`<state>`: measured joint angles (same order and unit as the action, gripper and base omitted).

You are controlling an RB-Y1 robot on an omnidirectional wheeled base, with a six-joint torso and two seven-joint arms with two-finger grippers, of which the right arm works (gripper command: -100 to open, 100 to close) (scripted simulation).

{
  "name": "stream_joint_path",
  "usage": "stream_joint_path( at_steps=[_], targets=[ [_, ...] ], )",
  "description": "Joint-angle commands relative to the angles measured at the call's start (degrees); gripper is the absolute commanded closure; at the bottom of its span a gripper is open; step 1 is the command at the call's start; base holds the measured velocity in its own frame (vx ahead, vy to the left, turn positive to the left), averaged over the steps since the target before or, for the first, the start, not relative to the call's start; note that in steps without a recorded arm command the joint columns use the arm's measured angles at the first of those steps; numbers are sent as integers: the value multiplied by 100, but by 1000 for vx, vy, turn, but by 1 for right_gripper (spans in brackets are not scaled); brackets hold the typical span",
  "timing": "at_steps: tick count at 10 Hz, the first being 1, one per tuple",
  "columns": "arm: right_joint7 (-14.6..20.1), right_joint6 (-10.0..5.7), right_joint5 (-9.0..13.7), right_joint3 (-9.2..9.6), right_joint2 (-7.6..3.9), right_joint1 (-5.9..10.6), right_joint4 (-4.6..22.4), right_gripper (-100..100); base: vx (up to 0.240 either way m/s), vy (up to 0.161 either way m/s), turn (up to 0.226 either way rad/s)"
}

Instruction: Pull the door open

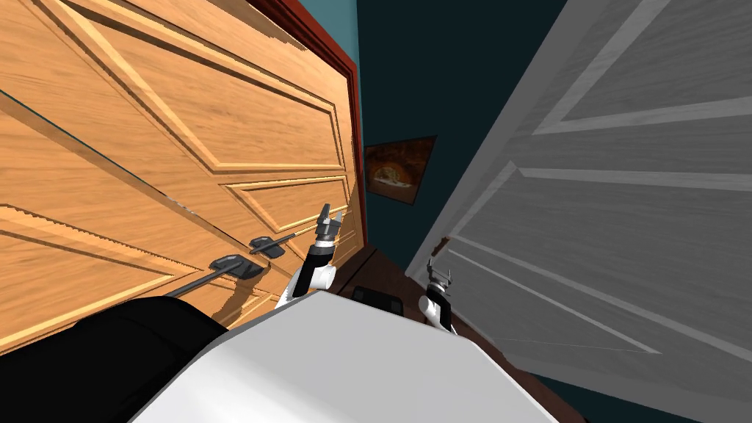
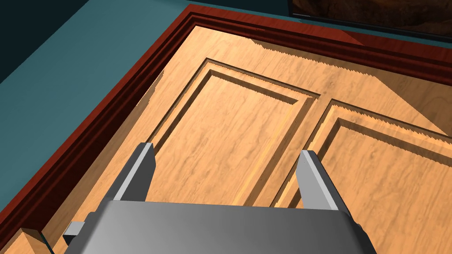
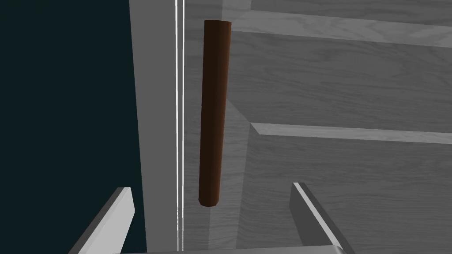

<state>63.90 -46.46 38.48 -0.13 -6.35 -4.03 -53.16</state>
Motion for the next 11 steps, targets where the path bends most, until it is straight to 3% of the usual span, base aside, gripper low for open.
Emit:
stream_joint_path(
  at_steps=[1,3,4,7,8,10,11],
  targets=[
    [177,-42,105,-4,8,37,154,-100,100,-42,68],
    [222,-69,124,-1,2,67,233,-100,59,-26,28],
    [453,-110,153,4,-177,-3,311,-100,160,26,45],
    [746,-156,185,10,-429,-105,405,-100,199,-6,42],
    [912,-182,203,13,-573,-162,458,-100,159,-12,51],
    [1079,-208,221,16,-717,-220,512,-100,124,-9,35],
    [1238,-233,239,20,-855,-275,564,-100,116,0,38]
  ],
)
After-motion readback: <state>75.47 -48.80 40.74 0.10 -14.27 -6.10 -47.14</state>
